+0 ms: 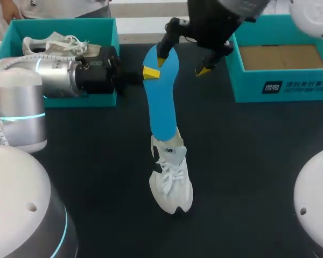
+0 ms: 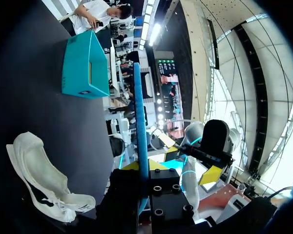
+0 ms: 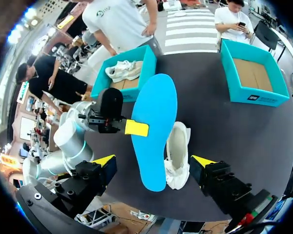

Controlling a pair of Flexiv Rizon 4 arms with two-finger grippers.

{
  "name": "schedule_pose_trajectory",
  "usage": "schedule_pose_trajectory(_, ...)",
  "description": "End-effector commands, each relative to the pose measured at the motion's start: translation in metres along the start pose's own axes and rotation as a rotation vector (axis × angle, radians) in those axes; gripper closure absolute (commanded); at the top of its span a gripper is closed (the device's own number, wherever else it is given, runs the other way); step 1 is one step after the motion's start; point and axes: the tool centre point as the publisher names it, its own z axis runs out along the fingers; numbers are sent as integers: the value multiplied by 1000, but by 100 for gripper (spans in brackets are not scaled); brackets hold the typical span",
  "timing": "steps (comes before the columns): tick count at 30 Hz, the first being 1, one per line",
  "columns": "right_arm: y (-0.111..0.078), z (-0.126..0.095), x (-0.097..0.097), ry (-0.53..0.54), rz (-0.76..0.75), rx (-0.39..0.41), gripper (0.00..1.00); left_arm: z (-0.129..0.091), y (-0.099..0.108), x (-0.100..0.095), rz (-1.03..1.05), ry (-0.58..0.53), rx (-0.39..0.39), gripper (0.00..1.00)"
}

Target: Take the shoe out of the shoebox, open the shoe tongue, remove and reinsert the insole, then place the shoe into the shoebox

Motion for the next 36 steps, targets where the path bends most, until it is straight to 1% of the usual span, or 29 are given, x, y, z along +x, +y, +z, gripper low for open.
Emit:
schedule_pose_trajectory(1,7,1,7,-653,3,27,0,0,1,0,1,0,0,100)
schedule_pose_trajectory(13,7,1,7,-653,3,27,0,0,1,0,1,0,0,100)
schedule_pose_trajectory(14,6,5,10,-598,-8,37,0,0,1,0,1,0,0,100)
schedule_pose_trajectory(15,6,7,12,-619,-15,42,0,0,1,0,1,0,0,100)
schedule_pose_trajectory(16,7,7,15,-623,8,36,0,0,1,0,1,0,0,100)
schedule_pose_trajectory(17,8,7,19,-586,9,21,0,0,1,0,1,0,0,100)
schedule_pose_trajectory(19,11,11,27,-568,3,12,0,0,1,0,1,0,0,100)
schedule_pose_trajectory(20,14,14,33,-541,0,2,0,0,1,0,1,0,0,100)
schedule_pose_trajectory(23,18,19,39,-541,-5,-1,0,0,1,0,1,0,0,100)
schedule_pose_trajectory(27,23,20,42,-526,-7,-9,0,0,1,0,1,0,0,100)
schedule_pose_trajectory(30,23,20,43,-521,5,-8,0,0,1,0,1,0,0,100)
schedule_pose_trajectory(32,23,19,42,-498,31,-10,0,0,1,0,1,0,0,100)
schedule_pose_trajectory(36,23,19,42,-498,31,-10,0,0,1,0,1,0,0,100)
